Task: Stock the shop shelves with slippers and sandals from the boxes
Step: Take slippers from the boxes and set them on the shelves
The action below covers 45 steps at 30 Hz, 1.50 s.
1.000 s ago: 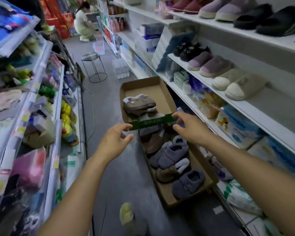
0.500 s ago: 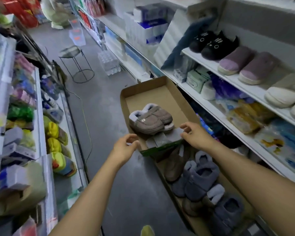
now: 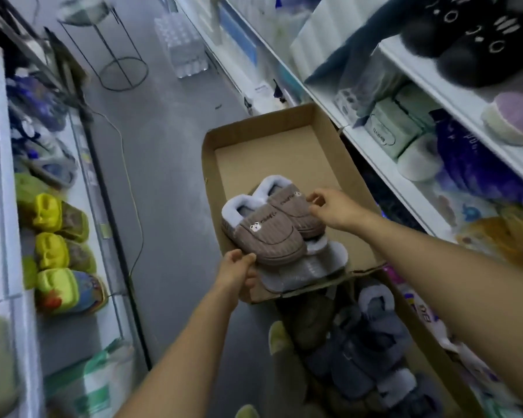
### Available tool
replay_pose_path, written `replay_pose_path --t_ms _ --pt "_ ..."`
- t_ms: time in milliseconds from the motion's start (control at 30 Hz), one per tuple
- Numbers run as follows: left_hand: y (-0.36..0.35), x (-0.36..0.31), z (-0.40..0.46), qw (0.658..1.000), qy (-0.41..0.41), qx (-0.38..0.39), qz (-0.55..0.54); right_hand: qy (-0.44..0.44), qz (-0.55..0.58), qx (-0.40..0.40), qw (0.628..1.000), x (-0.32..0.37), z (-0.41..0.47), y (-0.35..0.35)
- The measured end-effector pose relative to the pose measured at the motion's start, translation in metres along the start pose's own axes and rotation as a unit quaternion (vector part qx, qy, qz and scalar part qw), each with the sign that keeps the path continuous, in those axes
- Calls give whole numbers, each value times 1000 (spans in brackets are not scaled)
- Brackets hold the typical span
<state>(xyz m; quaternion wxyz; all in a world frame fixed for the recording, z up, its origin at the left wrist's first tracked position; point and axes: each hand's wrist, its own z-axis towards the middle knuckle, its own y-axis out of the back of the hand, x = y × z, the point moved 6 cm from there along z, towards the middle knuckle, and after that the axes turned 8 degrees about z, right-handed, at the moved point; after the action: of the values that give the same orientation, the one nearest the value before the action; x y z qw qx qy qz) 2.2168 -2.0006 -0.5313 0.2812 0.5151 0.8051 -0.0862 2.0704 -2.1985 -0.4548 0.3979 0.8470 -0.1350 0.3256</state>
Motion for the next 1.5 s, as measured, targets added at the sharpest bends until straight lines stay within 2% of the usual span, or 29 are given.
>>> replay_pose_path --t_ms 167,267,467,567,667,733,800,900,1033,1133,1267,1500 --pt "-5 -4 58 997 66 -18 -33 64 -82 52 993 22 75 -23" --pt "-13 6 84 992 107 7 -69 77 -146 109 980 23 109 -46" --pt "-25 13 106 984 144 19 -101 82 -254 157 951 1 164 -85" --pt "-28 10 115 988 130 12 -77 101 -315 198 923 -8 175 -99" --pt "-22 2 122 995 89 -16 -52 136 -459 166 862 -12 180 -93" --pt "-13 -7 124 998 58 -28 -24 122 -513 162 834 -19 183 -82" --pt "-1 -16 127 998 45 -41 -7 77 -484 181 853 -29 183 -69" --pt "15 -26 133 997 40 -72 -9 26 -355 211 910 -38 172 -59" --pt "25 -26 140 994 48 -93 -1 59 -239 179 952 -40 162 -57" --pt "25 -20 137 995 62 -81 3 84 -144 165 972 -41 162 -63" --pt "21 -7 127 995 79 -37 -52 73 -132 231 961 -38 159 -85" --pt "19 10 115 987 89 -8 -134 50 -226 284 931 -24 165 -111"
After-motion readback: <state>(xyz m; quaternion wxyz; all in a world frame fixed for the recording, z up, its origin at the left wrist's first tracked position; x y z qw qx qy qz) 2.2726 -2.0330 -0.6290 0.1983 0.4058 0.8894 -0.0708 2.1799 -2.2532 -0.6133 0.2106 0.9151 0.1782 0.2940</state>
